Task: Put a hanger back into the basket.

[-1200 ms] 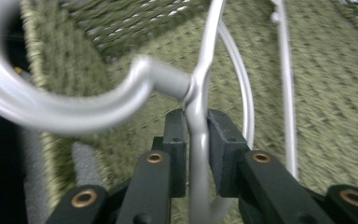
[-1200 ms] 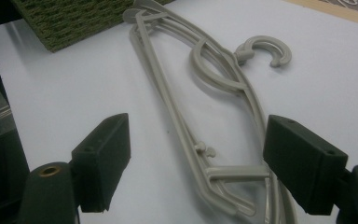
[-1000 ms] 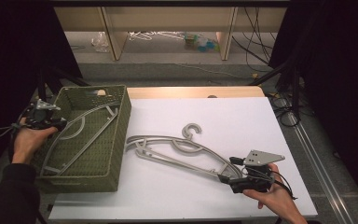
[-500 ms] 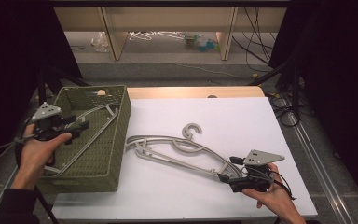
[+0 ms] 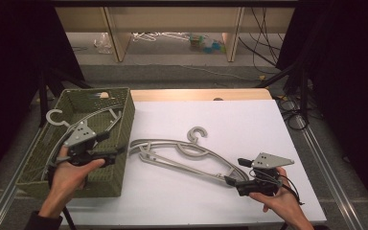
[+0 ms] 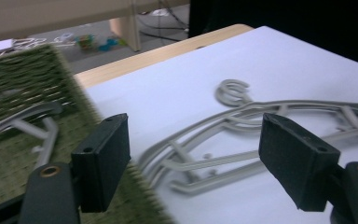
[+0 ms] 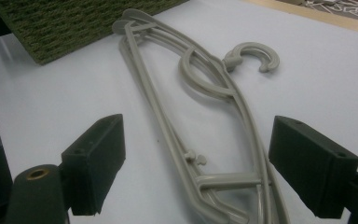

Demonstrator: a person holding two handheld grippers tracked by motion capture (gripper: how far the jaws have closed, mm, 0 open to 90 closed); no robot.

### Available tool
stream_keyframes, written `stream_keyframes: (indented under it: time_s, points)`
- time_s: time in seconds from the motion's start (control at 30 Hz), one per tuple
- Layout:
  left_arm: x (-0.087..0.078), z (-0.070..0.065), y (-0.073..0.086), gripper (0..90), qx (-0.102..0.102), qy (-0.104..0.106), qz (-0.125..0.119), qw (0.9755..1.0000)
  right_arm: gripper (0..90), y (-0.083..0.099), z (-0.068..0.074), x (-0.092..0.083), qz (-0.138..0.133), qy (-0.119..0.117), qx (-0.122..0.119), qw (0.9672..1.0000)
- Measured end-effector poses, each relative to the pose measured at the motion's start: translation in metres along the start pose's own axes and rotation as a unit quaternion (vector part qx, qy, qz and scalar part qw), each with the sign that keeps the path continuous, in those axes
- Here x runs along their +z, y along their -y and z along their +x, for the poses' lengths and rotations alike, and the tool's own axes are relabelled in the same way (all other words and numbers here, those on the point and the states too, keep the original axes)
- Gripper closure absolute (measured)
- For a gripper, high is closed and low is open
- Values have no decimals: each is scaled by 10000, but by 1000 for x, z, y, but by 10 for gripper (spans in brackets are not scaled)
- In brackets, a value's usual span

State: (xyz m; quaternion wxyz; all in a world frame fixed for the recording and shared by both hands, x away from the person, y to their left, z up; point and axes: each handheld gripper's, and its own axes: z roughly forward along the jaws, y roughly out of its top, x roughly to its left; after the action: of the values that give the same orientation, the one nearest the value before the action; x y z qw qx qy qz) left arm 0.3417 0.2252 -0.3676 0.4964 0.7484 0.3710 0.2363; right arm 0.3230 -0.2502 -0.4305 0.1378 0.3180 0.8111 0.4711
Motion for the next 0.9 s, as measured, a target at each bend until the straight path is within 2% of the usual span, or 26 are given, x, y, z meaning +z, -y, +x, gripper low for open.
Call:
stream_keyframes:
  time_s: [0.07, 0.1, 0.13, 0.17, 0.2, 0.23, 0.27, 0.3, 0.43, 0.47, 0.5, 0.6, 0.63, 0.67, 0.7, 0.73, 0.9]
  points:
    - [1, -11, 0, 230, 45, 130, -140, 9998, 194, 0, 0, 0, -39, 13, 2, 10000]
    - [1, -11, 0, 219, 45, 130, -140, 9998, 192, 0, 0, 0, -47, 19, 5, 10000]
    - [2, -17, 1, 219, -5, 220, -252, 9994, 192, 0, 0, 0, -47, 19, 5, 10000]
    - [4, -29, 2, 218, 80, 323, -329, 9989, 188, 0, 0, 0, -61, 46, 39, 10000]
    - [5, -36, 4, 219, 52, 367, -307, 9988, 186, 0, 1, 0, -61, 45, 47, 10000]
    - [5, -36, 4, 218, 52, 367, -307, 9988, 186, 0, 1, 0, -61, 45, 47, 10000]
    - [8, -47, 8, 218, -70, 517, -370, 9980, 181, 1, 2, 1, -61, -3, 35, 10000]
    - [9, -50, 9, 214, 18, 560, -394, 9977, 181, 0, 2, 0, -62, 20, 47, 10000]
    - [13, -66, 21, 208, -91, 727, -381, 9966, 178, 1, 2, 0, -62, 24, 17, 10000]
    - [13, -66, 21, 202, -91, 727, -381, 9966, 178, 1, 2, 0, -62, 24, 17, 10000]
    - [14, -74, 28, 197, -103, 833, -368, 9958, 177, 1, 2, 1, -56, 32, 22, 10000]
    - [16, -80, 34, 190, -52, 849, -414, 9955, 177, 1, 2, 2, -95, 2, 10, 10000]
    - [19, -88, 41, 189, -16, 853, -397, 9956, 212, 1, 3, 2, -9, 61, 22, 10000]
    - [19, -88, 41, 186, -16, 853, -397, 9956, 212, 1, 3, 2, -9, 61, 22, 10000]
    - [19, -92, 45, 186, -12, 916, -356, 9952, 217, 1, 3, 3, 11, 81, 18, 10000]
    - [21, -95, 51, 186, 53, 983, -357, 9945, 213, 1, 2, 5, 33, -1, 27, 10000]
    - [24, -98, 58, 186, 35, 999, -347, 9944, 184, -1, 1, 10, 15, 83, -64, 9999]
